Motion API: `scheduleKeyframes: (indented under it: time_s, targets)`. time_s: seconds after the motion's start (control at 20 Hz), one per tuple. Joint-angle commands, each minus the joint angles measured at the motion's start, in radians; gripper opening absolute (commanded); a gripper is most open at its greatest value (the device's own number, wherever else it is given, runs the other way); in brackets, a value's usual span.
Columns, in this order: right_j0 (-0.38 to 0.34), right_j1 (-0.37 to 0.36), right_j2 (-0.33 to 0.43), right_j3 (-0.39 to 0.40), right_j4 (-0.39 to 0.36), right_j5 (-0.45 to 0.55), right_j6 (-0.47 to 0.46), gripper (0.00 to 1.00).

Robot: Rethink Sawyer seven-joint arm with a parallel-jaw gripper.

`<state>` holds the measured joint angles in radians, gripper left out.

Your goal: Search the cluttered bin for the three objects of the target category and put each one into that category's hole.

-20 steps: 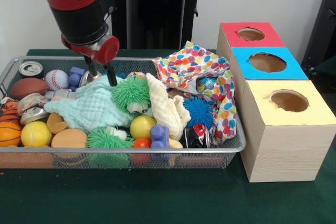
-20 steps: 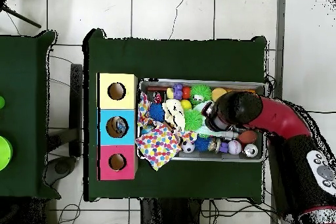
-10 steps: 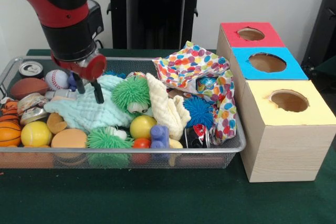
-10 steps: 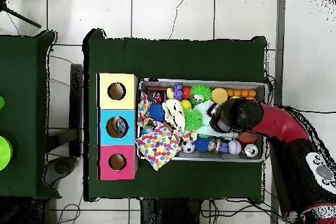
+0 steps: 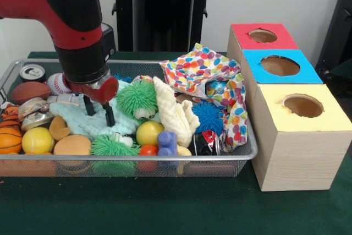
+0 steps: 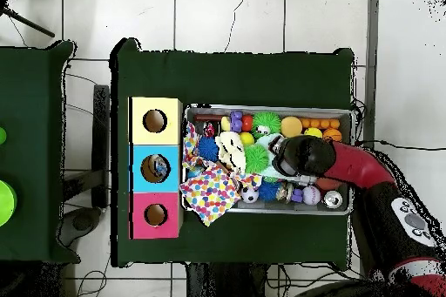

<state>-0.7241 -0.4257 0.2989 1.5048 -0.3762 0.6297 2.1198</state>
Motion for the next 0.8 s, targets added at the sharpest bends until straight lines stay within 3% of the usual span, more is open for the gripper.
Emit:
scheduleKeyframes:
  time_s: [0.05, 0.2, 0.55, 0.8]
  targets:
    - [-0.001, 0.076, 0.084, 0.069, -0.057, -0.088, -0.108, 0.00]
    - [0.003, 0.076, 0.080, 0.084, -0.053, -0.117, -0.079, 0.00]
    - [0.021, 0.068, 0.074, 0.066, -0.050, -0.065, -0.103, 0.00]
    - [0.026, 0.008, 0.090, 0.094, -0.023, 0.000, -0.115, 0.00]
